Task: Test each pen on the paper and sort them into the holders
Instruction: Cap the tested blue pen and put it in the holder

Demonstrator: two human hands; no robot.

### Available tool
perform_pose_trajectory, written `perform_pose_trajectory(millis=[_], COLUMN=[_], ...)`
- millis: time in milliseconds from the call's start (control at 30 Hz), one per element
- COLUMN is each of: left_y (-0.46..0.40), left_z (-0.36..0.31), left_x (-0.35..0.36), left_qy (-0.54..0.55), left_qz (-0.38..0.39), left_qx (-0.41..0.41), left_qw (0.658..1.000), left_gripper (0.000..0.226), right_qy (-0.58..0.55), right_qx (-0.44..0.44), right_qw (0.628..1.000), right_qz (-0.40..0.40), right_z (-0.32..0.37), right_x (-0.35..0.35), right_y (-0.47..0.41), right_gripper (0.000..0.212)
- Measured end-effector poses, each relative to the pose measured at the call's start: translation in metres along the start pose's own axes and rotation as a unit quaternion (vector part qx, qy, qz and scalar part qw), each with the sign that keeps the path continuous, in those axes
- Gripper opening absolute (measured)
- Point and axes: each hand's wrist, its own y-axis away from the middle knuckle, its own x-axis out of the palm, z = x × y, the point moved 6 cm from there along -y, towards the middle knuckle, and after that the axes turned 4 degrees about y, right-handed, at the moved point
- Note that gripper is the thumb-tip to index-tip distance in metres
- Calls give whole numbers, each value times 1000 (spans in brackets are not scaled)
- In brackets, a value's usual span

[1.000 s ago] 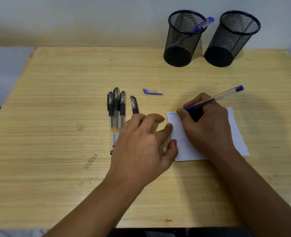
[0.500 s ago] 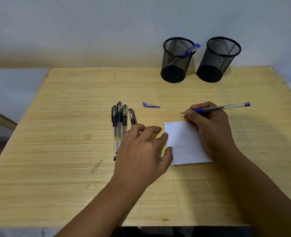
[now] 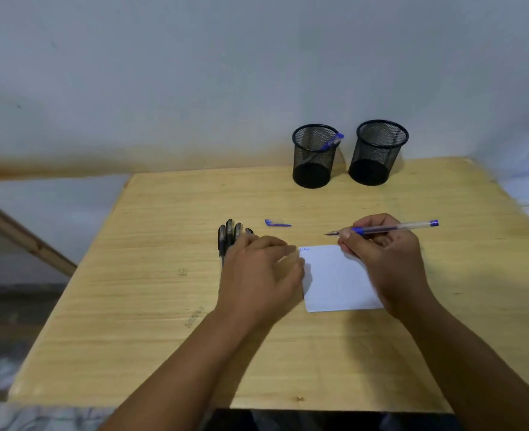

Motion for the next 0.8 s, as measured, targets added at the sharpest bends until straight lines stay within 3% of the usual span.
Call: perform_pose_trajectory(millis=[233, 333, 433, 567, 800], left_y=[-63, -77, -84, -80, -45], left_z=[23, 28, 30, 24, -14], left_x=[-7, 0, 0, -9, -34], left_qy=[-98, -156, -170, -116, 86], left_qz=[69, 133, 139, 111, 61], left_qx=[-41, -35, -31, -30, -24], left_qw=[992, 978, 975, 987, 994], left_gripper=[40, 33, 24, 20, 17], right_qy=[-20, -13, 0, -14, -70], right_qx=[6, 10, 6, -1, -50], right_qw=[1000, 1000, 1000, 1000, 996], right_qz=[21, 10, 6, 12, 20], right_z=[2, 0, 0, 4, 30], right_x=[-12, -19, -25, -29, -30], right_y=[12, 14, 16, 14, 9], right_gripper=[8, 10, 10, 10, 9])
